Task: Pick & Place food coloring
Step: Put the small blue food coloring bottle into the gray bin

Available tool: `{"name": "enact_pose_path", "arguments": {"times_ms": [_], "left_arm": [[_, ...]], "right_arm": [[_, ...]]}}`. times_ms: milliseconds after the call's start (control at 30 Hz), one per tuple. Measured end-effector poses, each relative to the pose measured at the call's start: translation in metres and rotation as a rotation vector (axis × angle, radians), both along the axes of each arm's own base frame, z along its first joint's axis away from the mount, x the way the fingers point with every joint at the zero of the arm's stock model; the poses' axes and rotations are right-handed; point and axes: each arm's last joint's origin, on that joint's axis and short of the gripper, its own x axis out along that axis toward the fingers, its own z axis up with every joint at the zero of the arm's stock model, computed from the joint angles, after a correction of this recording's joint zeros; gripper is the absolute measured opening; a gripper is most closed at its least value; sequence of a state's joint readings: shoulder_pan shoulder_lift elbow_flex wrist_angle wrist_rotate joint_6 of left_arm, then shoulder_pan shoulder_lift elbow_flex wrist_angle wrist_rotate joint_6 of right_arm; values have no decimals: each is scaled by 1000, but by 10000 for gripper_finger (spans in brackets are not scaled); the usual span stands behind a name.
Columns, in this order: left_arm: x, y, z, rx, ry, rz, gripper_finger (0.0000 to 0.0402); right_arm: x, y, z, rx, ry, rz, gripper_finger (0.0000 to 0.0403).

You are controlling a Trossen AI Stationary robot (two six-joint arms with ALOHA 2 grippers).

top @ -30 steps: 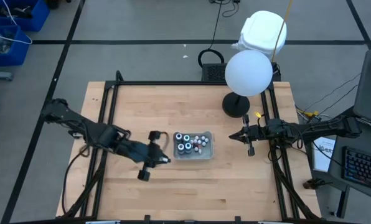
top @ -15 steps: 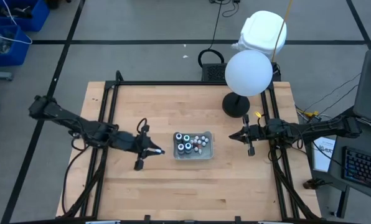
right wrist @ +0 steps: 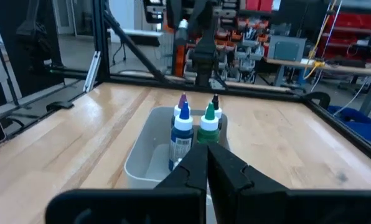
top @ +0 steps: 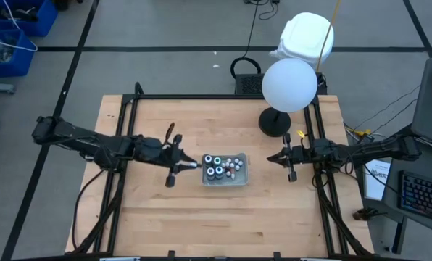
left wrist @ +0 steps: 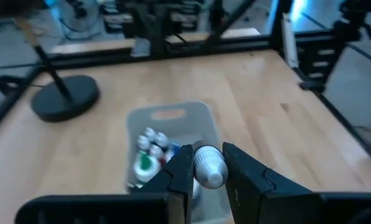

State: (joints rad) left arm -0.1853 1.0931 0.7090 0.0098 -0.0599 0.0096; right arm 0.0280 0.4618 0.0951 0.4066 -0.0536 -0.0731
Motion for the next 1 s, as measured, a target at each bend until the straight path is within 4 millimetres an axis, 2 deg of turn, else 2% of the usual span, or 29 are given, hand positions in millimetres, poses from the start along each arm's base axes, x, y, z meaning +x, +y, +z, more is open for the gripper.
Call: {"name": "enact_pose_path", "arguments": {"times_ms": [167, 333, 467, 767, 1000], "left_arm": [[4, 19, 10, 24, -22, 130, 69], [16, 30, 11, 42, 80, 226, 69], [38, 32, 15, 63, 180, 238, 69], [103, 31, 31, 144, 347, 154, 69], [134, 28, 37, 171, 387, 79, 69]], "right_arm": [[-1, 0, 8, -15, -122, -1, 0], [-1, 0, 9, -15, -128, -2, 0], [-1, 0, 8, -15, -121, -2, 0], [0, 0, 7, -14, -109, -2, 0], [0, 0, 7, 4, -107, -2, 0]]}}
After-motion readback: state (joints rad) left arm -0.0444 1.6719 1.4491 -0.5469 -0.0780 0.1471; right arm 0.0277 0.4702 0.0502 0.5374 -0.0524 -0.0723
